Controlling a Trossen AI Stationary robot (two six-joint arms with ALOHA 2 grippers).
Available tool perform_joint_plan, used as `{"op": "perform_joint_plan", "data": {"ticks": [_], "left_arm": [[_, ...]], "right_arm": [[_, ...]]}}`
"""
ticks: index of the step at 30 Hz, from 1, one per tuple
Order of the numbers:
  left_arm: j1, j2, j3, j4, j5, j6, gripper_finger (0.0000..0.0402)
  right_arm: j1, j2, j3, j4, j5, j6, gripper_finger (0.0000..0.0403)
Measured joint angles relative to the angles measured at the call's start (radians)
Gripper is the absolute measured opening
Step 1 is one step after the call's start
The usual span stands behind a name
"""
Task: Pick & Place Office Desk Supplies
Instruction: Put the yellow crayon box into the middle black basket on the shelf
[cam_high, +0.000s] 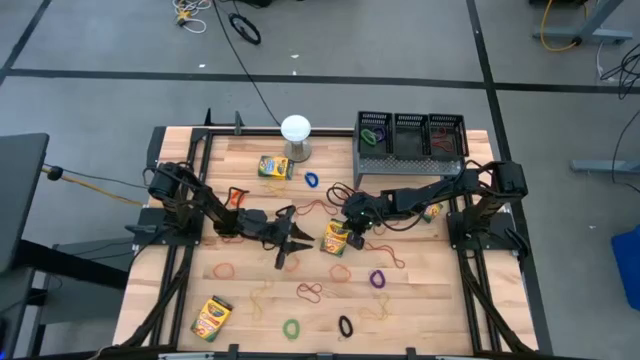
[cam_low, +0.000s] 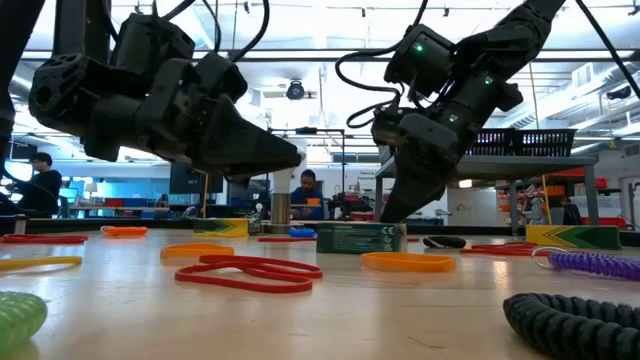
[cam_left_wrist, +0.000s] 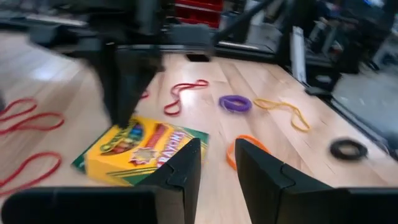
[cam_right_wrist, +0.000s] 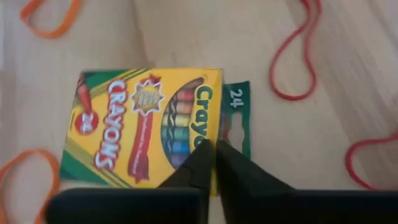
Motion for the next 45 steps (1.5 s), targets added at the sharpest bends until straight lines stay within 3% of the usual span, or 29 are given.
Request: {"op": "perform_joint_plan", "data": {"ticks": [4,8,17,24,30,38,41,45], "left_arm": [[0.001,0.0,0.0,-0.01,-0.077,-0.073,0.0106],[0.0,0.0,0.0,-0.032,-0.1,-0.135,0.0122],[-0.013,0.026,0.006,-0.143,-0.171,-0.381,0.023],[-0.051,0.106,0.082,-0.095,-0.192,-0.371,0.0286],[-0.041,0.194,0.17,-0.105,-0.23,-0.341,0.0288],[-0.025,0.299,0.249,-0.015,-0.159,-0.208,0.0283],[-0.026,0.317,0.268,-0.009,-0.123,-0.165,0.0263],[-0.031,0.322,0.27,0.006,-0.102,-0.132,0.0208]], "right_arm": [[0.02,-0.007,0.0,-0.006,0.019,-0.051,0.001],[0.082,-0.022,0.0,-0.005,0.153,-0.152,0.0004],[0.286,-0.028,0.036,-0.01,0.519,-0.295,0.0002],[0.383,-0.028,0.037,0.009,0.69,-0.317,0.0001],[0.417,-0.028,0.037,0.034,0.726,-0.317,0.0001],[0.446,-0.028,0.037,0.063,0.759,-0.334,0.0],[0.455,-0.028,0.037,0.073,0.76,-0.334,0.0],[0.464,-0.028,0.037,0.084,0.761,-0.337,0.0002]]}}
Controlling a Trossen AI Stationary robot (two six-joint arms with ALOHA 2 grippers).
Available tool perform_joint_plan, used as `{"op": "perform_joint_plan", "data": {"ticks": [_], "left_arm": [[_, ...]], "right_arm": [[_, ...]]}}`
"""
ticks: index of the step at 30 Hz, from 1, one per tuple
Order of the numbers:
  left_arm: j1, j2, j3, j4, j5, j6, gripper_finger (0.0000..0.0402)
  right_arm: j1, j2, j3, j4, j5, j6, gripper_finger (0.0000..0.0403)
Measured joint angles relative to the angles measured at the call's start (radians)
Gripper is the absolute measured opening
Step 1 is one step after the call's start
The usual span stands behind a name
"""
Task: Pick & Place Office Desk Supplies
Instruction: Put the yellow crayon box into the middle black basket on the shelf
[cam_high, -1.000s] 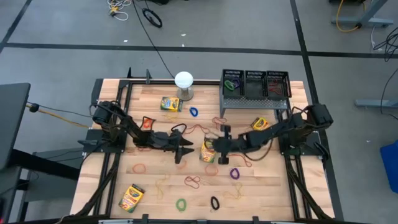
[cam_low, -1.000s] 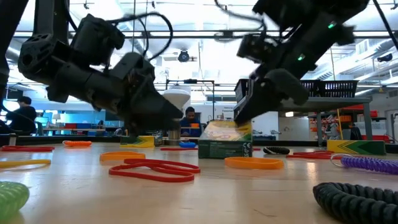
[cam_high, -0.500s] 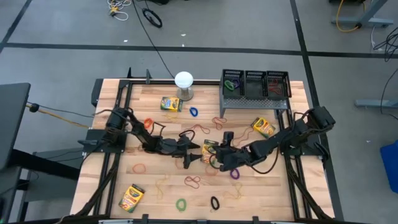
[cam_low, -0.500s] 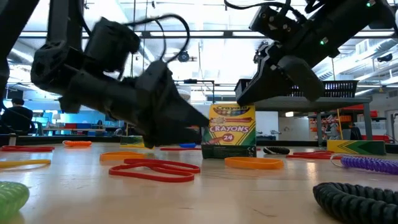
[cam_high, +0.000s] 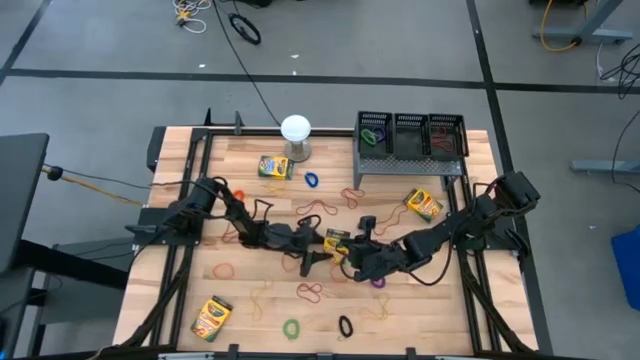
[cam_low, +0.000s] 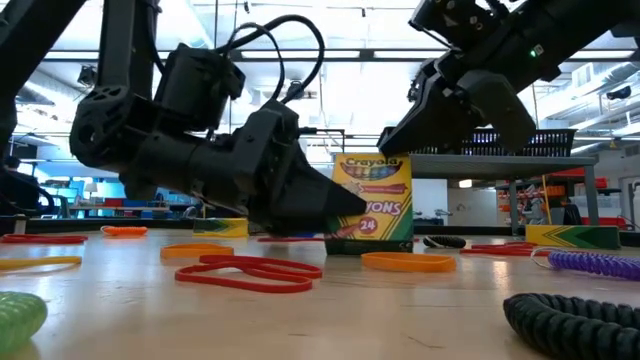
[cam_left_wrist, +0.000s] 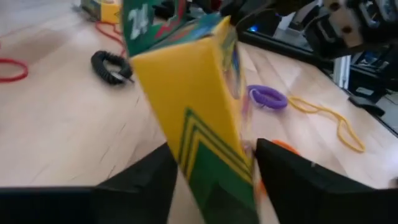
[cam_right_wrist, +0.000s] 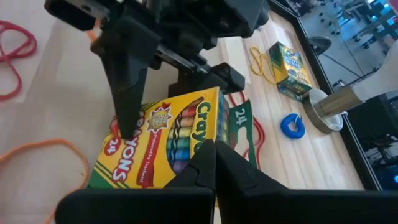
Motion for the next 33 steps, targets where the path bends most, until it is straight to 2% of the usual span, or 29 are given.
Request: {"op": "perform_joint_plan", "data": {"ticks": [4,7,11,15,23,33], "left_arm": [[-0.006,0.0,-0.002,0.016,-0.023,0.059,0.0139],[-0.006,0.0,-0.002,0.021,-0.063,0.136,0.0111],[-0.002,0.0,-0.002,0.018,-0.152,0.249,0.0111],[0.02,0.0,-0.002,0.017,-0.119,0.259,0.0115],[0.04,0.077,0.05,0.092,-0.06,0.258,0.0119],[0.073,0.132,0.167,0.051,-0.033,0.294,0.0121]], "right_arm": [[0.006,-0.003,0.0,0.009,0.015,0.024,0.003],[0.023,-0.026,0.0,-0.006,0.066,0.048,0.0064],[0.03,-0.102,0.0,-0.03,0.069,0.1,0.0103],[0.031,-0.166,0.0,-0.059,0.052,0.114,0.012],[0.031,-0.198,0.0,-0.061,0.045,0.106,0.0123],[0.03,-0.198,0.0,-0.097,0.021,0.138,0.0124]]}}
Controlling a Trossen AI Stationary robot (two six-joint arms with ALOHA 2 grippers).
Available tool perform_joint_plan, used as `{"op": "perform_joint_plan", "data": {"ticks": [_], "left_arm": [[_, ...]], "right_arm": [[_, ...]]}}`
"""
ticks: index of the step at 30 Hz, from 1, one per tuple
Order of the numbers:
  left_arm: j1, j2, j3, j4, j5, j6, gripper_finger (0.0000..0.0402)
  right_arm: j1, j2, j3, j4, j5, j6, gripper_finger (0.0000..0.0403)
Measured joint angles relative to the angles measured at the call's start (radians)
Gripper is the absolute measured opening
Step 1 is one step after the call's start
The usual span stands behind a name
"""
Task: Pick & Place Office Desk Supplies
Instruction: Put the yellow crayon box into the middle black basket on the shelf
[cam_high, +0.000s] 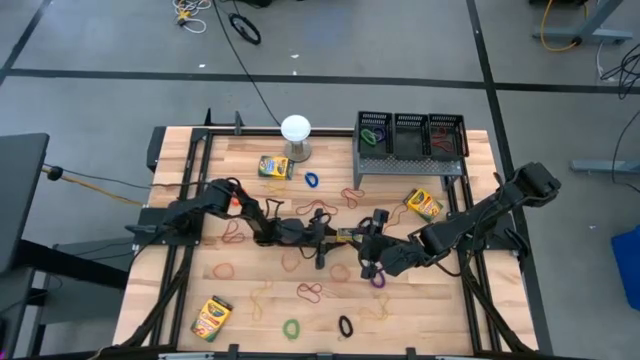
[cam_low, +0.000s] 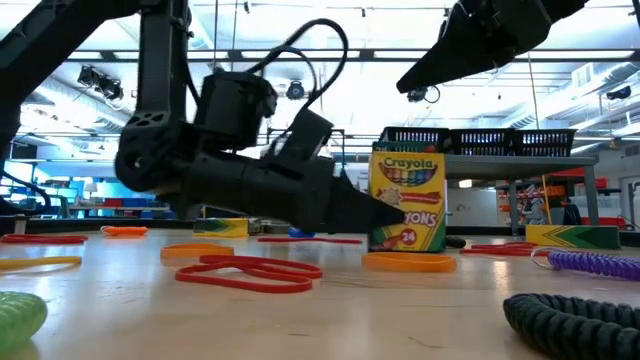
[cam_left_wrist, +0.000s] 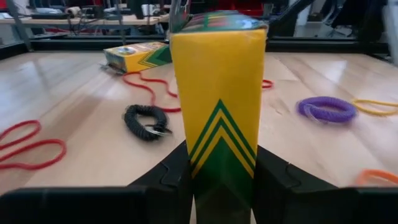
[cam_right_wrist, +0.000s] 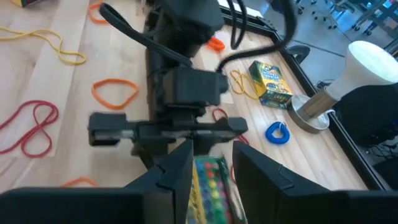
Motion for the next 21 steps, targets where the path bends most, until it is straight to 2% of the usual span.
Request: {"op": "perform_joint_plan", "data": {"ticks": [5,10,17,19,21], "left_arm": [[0.012,-0.002,0.016,-0.031,0.028,-0.029,0.0128],[0.0,-0.007,0.007,-0.058,0.02,-0.014,0.0163],[-0.003,-0.024,-0.04,-0.051,0.075,-0.047,0.0235],[-0.003,-0.028,-0.06,-0.044,0.094,-0.047,0.025],[-0.003,-0.045,-0.097,-0.024,0.102,-0.047,0.0259]], "right_arm": [[0.0,0.0,0.0,-0.005,0.0,0.008,0.0124],[-0.001,0.0,0.002,-0.016,0.0,0.037,0.0133],[-0.015,0.0,0.139,-0.294,-0.009,0.134,0.0194],[-0.03,0.0,0.197,-0.377,-0.064,0.132,0.0212],[-0.061,0.0,0.25,-0.47,-0.174,0.134,0.0225]]}}
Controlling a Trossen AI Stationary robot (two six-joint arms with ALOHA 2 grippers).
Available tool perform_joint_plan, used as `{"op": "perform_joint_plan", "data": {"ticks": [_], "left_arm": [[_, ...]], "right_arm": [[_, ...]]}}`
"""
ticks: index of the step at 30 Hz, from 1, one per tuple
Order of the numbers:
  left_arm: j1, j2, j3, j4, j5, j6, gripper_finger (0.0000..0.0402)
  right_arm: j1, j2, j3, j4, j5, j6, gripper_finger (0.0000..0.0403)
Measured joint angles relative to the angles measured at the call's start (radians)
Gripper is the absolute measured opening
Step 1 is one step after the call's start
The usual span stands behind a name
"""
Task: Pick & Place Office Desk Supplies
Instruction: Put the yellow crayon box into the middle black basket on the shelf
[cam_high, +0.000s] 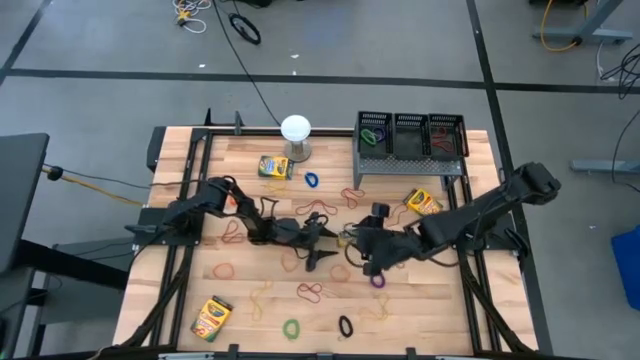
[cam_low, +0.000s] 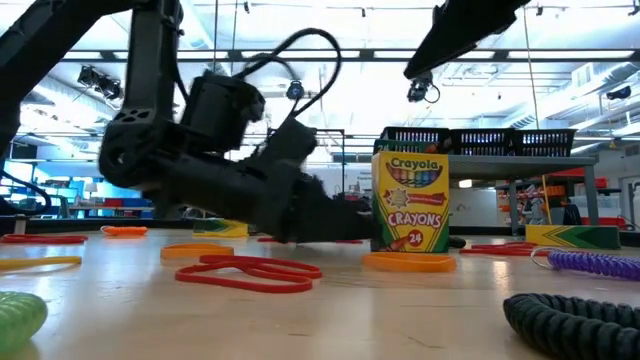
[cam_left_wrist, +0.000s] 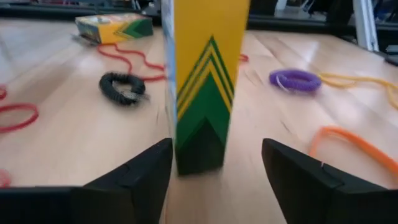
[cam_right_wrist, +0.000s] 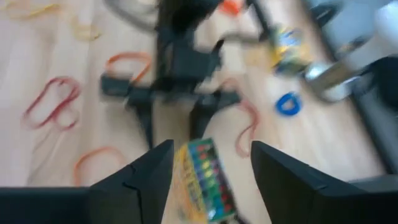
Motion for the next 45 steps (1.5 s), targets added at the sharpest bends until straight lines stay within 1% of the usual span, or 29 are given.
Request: {"op": "perform_joint_plan", "data": {"ticks": [3,5,8,10,12,15,18,20,23,26,29,37,40,42,45], "left_arm": [[-0.004,-0.034,-0.071,0.043,-0.002,-0.003,0.0263],[-0.01,-0.053,-0.117,0.083,-0.014,-0.003,0.0262],[-0.022,-0.07,-0.185,0.162,-0.041,-0.008,0.0257],[-0.026,-0.071,-0.218,0.19,-0.05,-0.022,0.0254],[-0.031,-0.071,-0.235,0.189,-0.064,-0.036,0.0253],[-0.038,-0.071,-0.25,0.175,-0.085,-0.051,0.0252],[-0.044,-0.071,-0.248,0.181,-0.086,-0.048,0.0252],[-0.045,-0.071,-0.246,0.178,-0.086,-0.043,0.0252],[-0.044,-0.071,-0.241,0.178,-0.087,-0.039,0.0252],[-0.044,-0.071,-0.24,0.179,-0.087,-0.038,0.0252],[-0.044,-0.071,-0.237,0.176,-0.087,-0.04,0.0252],[-0.044,-0.07,-0.236,0.16,-0.087,-0.04,0.0246],[-0.044,-0.07,-0.236,0.154,-0.087,-0.037,0.0243],[-0.044,-0.07,-0.236,0.145,-0.087,-0.03,0.0241],[-0.044,-0.069,-0.236,0.132,-0.087,-0.022,0.0239]], "right_arm": [[-0.063,0.015,0.053,-0.095,-0.127,-0.01,0.0232],[-0.108,0.025,0.075,-0.148,-0.184,-0.048,0.0233],[-0.167,0.059,0.091,-0.163,-0.282,-0.109,0.0234],[-0.194,0.091,0.099,-0.165,-0.329,-0.145,0.0235],[-0.212,0.12,0.109,-0.166,-0.347,-0.164,0.0243],[-0.232,0.148,0.122,-0.169,-0.37,-0.184,0.0266],[-0.25,0.163,0.124,-0.17,-0.423,-0.194,0.0288],[-0.26,0.175,0.124,-0.198,-0.453,-0.195,0.0293],[-0.273,0.21,0.124,-0.212,-0.462,-0.197,0.029],[-0.286,0.249,0.124,-0.214,-0.462,-0.207,0.0275],[-0.295,0.27,0.122,-0.217,-0.462,-0.216,0.0247],[-0.293,0.264,0.122,-0.217,-0.462,-0.251,0.0134],[-0.293,0.251,0.138,-0.237,-0.462,-0.28,0.0103],[-0.293,0.24,0.173,-0.259,-0.466,-0.3,0.0095],[-0.292,0.222,0.255,-0.362,-0.466,-0.325,0.0095]]}}
